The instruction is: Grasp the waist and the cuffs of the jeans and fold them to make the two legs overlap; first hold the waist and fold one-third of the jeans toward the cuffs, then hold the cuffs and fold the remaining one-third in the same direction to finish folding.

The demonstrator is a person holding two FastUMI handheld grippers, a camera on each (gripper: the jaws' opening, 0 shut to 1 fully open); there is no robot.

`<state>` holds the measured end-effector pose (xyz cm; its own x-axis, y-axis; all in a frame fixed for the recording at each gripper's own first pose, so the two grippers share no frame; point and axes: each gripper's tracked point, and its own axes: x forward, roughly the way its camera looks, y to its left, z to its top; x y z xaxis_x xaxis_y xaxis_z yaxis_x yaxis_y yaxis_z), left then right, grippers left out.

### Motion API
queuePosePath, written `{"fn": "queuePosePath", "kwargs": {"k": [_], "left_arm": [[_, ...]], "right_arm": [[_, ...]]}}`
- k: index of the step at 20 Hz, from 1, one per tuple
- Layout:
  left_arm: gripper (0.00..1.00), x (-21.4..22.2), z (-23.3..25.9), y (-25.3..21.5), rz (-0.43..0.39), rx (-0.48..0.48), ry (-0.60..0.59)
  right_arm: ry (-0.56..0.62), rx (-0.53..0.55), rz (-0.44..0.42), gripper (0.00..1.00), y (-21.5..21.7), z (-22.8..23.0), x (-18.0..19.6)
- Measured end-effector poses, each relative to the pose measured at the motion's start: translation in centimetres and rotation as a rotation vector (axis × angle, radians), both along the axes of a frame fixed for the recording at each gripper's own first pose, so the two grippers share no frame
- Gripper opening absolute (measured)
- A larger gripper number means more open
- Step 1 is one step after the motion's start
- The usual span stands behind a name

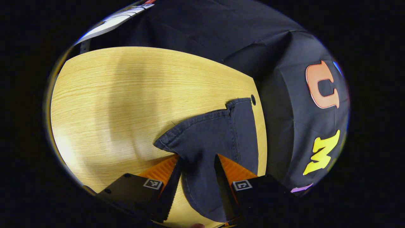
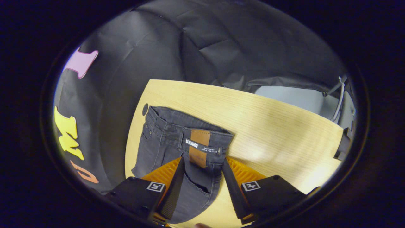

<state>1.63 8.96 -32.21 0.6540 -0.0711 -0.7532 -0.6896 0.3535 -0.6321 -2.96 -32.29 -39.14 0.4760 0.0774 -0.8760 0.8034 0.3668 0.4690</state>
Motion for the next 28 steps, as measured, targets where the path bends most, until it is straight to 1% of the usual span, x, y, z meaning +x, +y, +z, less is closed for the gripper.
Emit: {"fn": "queuePosePath", "kwargs": {"k": [1, 2, 3, 4, 5, 6, 8, 9, 11, 14, 15, 16, 17, 19, 23, 25, 28], "left_arm": [[0.48, 0.1, -0.2, 0.1, 0.001, -0.004, 0.007], [0.48, 0.2, -0.5, 0.1, 0.002, -0.008, 0.012], [0.51, 0.0, -1.2, 0.2, 0.003, -0.003, 0.039], [0.32, 0.1, -1.2, 0.3, 0.003, -0.002, 0.04], [0.13, 0.1, -1.1, 0.0, -0.014, 0.0, 0.041], [0.08, 0.2, -0.7, -0.1, -0.029, 0.006, 0.034], [0.06, 0.2, 0.5, -0.2, -0.056, 0.011, 0.02], [0.05, 0.1, 1.1, -0.1, -0.066, 0.017, 0.028], [0.04, -0.4, 2.0, -0.1, -0.078, 0.022, 0.067], [0.04, -0.3, 4.5, -0.6, -0.076, -0.01, 0.082], [0.04, -0.2, 5.5, -0.6, -0.081, -0.006, 0.087], [0.04, -0.1, 6.0, -0.6, -0.087, -0.003, 0.092], [0.04, 0.2, 7.0, -0.6, -0.089, -0.007, 0.091], [0.04, 1.2, 8.8, -0.4, -0.092, -0.012, 0.085], [0.04, 3.8, 11.4, 0.4, -0.149, -0.029, 0.083], [0.04, 5.4, 11.5, 0.9, -0.167, -0.029, 0.096], [0.04, 8.2, 10.6, 1.1, -0.15, -0.073, 0.125]], "right_arm": [[0.013, -0.009, -0.012, 0.47, -0.2, -0.2, 0.0], [0.017, 0.001, -0.021, 0.24, 0.2, -0.3, 0.3], [0.024, -0.002, -0.033, 0.27, 0.2, -0.6, 0.5], [0.029, 0.016, -0.032, 0.34, 0.3, -0.4, 0.3], [0.033, 0.018, -0.051, 0.27, -0.1, -0.8, 0.6], [0.032, 0.032, -0.053, 0.19, 0.2, -0.6, 0.6], [0.02, 0.058, -0.071, 0.17, 0.2, -0.2, 0.8], [0.009, 0.068, -0.076, 0.06, 0.3, 0.0, 1.0], [-0.028, 0.084, -0.079, 0.06, 0.3, 0.9, 1.0], [-0.097, 0.114, -0.084, 0.06, 0.7, 4.7, 1.8], [-0.122, 0.122, -0.082, 0.02, 0.8, 6.1, 2.1], [-0.143, 0.122, -0.074, 0.02, 0.9, 7.3, 2.3], [-0.16, 0.122, -0.066, 0.06, 1.0, 8.6, 2.7], [-0.198, 0.121, -0.05, 0.05, 1.4, 11.4, 3.9], [-0.251, 0.107, -0.005, 0.05, 2.1, 16.1, 6.7], [-0.261, 0.109, 0.01, 0.05, 2.2, 17.0, 8.2], [-0.252, 0.109, 0.018, 0.05, 2.2, 16.2, 10.7]]}}
